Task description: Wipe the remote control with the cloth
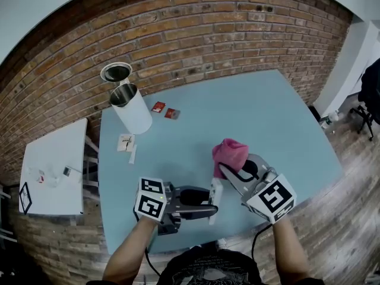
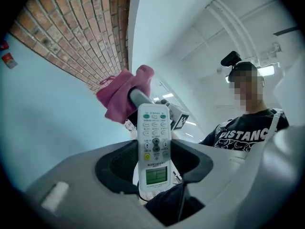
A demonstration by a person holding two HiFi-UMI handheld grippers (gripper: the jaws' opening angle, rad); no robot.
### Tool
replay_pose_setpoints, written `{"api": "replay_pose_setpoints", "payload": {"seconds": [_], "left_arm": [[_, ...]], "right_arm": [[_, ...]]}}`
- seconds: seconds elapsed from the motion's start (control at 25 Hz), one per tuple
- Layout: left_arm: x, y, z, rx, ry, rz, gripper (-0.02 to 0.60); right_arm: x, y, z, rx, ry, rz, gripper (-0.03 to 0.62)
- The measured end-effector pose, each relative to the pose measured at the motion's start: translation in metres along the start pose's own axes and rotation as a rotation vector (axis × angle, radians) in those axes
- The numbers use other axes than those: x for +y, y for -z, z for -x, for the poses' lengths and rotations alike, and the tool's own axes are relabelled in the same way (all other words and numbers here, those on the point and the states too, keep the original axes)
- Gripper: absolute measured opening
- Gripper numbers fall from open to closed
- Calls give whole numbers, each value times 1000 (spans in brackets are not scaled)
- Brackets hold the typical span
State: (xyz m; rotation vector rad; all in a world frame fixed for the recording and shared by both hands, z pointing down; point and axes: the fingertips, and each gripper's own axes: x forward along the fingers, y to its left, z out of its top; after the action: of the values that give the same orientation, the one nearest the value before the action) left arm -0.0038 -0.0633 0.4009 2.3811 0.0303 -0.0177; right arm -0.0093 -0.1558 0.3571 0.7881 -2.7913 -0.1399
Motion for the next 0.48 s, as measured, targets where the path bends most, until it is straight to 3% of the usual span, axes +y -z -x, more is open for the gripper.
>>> {"api": "replay_pose_setpoints", "payload": {"seconds": [0.28,0.48], "left_arm": [[-13,-10,-1,-11,65,3,212],[-23,-15,6,-23,132,24,212]], "right_arm": [[32,20,-8,53,-86,125,64],[42,25,-10,81,-72,256,63]]}}
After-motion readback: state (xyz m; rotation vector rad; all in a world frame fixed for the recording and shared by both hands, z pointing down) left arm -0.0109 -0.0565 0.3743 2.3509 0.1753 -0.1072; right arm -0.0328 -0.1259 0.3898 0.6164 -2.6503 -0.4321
